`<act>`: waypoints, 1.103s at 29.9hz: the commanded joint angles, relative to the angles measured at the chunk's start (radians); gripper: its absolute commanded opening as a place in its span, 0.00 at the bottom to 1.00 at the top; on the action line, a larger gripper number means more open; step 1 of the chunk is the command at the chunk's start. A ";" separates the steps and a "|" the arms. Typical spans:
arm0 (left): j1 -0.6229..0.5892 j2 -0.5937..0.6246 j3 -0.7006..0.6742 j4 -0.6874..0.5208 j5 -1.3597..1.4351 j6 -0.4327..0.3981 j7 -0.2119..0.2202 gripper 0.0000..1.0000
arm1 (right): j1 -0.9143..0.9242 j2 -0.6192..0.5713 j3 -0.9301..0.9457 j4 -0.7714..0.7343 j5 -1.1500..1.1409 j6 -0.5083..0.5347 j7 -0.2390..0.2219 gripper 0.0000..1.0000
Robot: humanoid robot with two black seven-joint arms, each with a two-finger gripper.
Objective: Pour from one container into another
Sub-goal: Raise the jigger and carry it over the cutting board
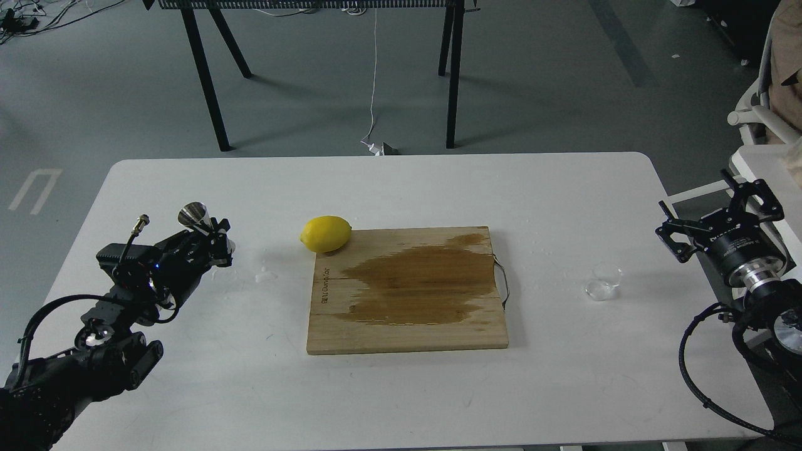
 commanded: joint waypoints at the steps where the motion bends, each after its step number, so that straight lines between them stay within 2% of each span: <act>1: -0.047 0.035 0.000 -0.001 0.002 0.000 0.000 0.05 | 0.000 -0.001 0.000 -0.002 0.000 0.000 0.000 1.00; 5: -0.157 0.055 0.014 -0.007 0.003 0.000 0.000 0.05 | 0.002 -0.001 0.002 -0.002 0.000 0.000 0.000 1.00; 9: -0.282 0.035 0.113 -0.018 0.002 0.000 0.000 0.05 | 0.002 -0.001 0.000 -0.004 -0.002 0.000 0.000 1.00; 12: -0.334 -0.049 0.181 -0.021 0.000 0.000 0.000 0.05 | 0.002 0.000 -0.004 -0.004 -0.002 0.000 0.000 1.00; 19: -0.423 -0.233 0.198 -0.024 0.002 0.000 0.000 0.05 | 0.002 0.002 -0.004 -0.005 -0.002 0.000 0.000 1.00; 29: -0.395 -0.258 0.345 -0.027 0.002 0.000 0.000 0.05 | 0.003 0.002 -0.010 -0.042 -0.002 0.000 0.000 1.00; 33: -0.316 -0.258 0.377 -0.133 0.003 0.000 0.000 0.06 | 0.005 0.002 -0.010 -0.044 -0.002 0.000 0.000 1.00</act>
